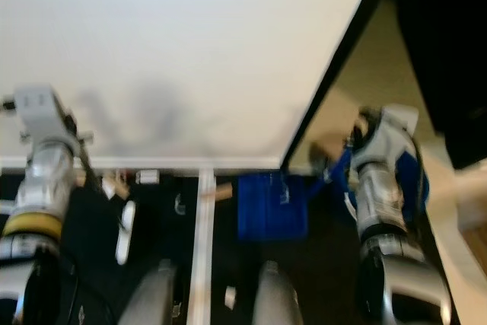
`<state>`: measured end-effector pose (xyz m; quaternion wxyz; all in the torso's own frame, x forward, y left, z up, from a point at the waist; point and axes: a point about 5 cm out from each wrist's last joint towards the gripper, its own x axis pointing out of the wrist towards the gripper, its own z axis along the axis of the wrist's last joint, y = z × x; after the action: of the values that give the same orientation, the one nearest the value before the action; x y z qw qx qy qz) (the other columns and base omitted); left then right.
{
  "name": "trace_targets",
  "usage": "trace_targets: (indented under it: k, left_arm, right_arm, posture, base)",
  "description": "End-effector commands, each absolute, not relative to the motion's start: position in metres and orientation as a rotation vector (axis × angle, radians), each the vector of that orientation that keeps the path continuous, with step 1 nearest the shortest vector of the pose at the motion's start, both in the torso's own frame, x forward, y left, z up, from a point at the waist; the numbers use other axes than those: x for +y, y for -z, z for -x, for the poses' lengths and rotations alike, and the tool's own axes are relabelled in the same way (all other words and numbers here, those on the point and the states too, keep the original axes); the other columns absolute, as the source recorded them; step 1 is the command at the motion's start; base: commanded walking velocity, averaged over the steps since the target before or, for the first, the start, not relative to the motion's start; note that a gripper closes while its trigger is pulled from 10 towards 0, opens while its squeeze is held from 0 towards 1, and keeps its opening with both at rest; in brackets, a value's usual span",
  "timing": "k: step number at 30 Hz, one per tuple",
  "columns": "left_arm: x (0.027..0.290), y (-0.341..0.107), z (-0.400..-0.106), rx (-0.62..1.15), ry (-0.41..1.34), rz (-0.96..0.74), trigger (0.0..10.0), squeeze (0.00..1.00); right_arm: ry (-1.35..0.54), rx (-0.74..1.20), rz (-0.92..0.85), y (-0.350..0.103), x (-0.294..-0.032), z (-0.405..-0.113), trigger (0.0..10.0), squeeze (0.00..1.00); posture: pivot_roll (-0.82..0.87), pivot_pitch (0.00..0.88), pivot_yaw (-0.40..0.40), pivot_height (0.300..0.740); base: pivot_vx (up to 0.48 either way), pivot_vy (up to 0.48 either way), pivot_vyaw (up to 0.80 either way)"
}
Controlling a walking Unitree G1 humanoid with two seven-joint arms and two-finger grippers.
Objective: Sweep floor
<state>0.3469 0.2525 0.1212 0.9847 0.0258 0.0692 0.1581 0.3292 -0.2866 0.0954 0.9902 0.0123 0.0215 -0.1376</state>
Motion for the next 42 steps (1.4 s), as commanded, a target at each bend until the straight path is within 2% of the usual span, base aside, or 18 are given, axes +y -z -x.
trace_targets:
  k: [1, 6, 9, 16, 21, 24, 33, 35, 40, 42]
  left_arm:
    - [0.26, -0.117, -0.343, 0.156, -0.334, -0.072, 10.0, 0.0]
    - [0.264, -0.114, -0.343, 0.182, -0.353, -0.078, 10.0, 0.0]
    - [0.268, -0.114, -0.342, 0.181, -0.399, -0.067, 10.0, 0.0]
    - [0.262, -0.12, -0.347, 0.126, -0.316, -0.14, 10.0, 0.0]
    - [0.251, -0.137, -0.356, 0.031, -0.202, -0.159, 10.0, 0.0]
    - [0.247, -0.141, -0.36, 0.02, -0.166, -0.151, 10.0, 0.0]
    - [0.228, -0.133, -0.368, 0.106, -0.1, -0.104, 10.0, 0.0]
    - [0.226, -0.127, -0.366, 0.114, -0.127, -0.07, 10.0, 0.0]
    - [0.225, -0.122, -0.364, 0.12, -0.153, -0.037, 10.0, 0.0]
    - [0.221, -0.118, -0.36, 0.082, -0.186, 0.017, 10.0, 0.0]
  right_arm:
    - [0.251, 0.047, -0.031, -0.095, -0.279, -0.333, 10.0, 0.0]
    - [0.235, 0.049, -0.054, -0.093, -0.276, -0.333, 10.0, 0.0]
    - [0.22, 0.055, -0.092, -0.087, -0.274, -0.33, 10.0, 0.0]
    - [0.228, 0.073, -0.058, -0.084, -0.274, -0.328, 10.0, 0.0]
    - [0.31, 0.07, -0.015, -0.082, -0.284, -0.322, 10.0, 0.0]
    - [0.34, 0.054, -0.011, -0.084, -0.288, -0.321, 10.0, 0.0]
    - [0.374, 0.06, -0.062, -0.081, -0.289, -0.319, 10.0, 0.0]
    - [0.382, 0.062, -0.086, -0.077, -0.288, -0.316, 10.0, 0.0]
    - [0.387, 0.064, -0.094, -0.074, -0.286, -0.315, 10.0, 0.0]
    - [0.404, 0.056, -0.116, -0.071, -0.286, -0.311, 10.0, 0.0]
  posture:
    - [0.05, 0.164, 0.01, 0.74]
    - [0.04, 0.164, 0.012, 0.74]
    - [0.04, 0.17, 0.013, 0.74]
    - [0.05, 0.202, 0.017, 0.74]
    - [0.06, 0.258, 0.028, 0.74]
    - [0.06, 0.263, 0.031, 0.74]
    - [0.04, 0.231, 0.038, 0.74]
    - [0.03, 0.196, 0.037, 0.74]
    - [0.03, 0.184, 0.035, 0.74]
    - [0.03, 0.146, 0.032, 0.74]
  base:
    - [0.0, 0.0, 0.8]
    - [0.0, 0.0, 0.8]
    - [0.0, 0.0, 0.0]
    - [0.0, 0.0, 0.0]
    - [0.0, 0.0, 0.0]
    - [0.0, 0.0, 0.0]
    - [0.0, 0.0, 0.0]
    - [0.373, 0.0, 0.0]
    - [0.48, 0.0, 0.0]
    - [0.48, 0.0, 0.0]
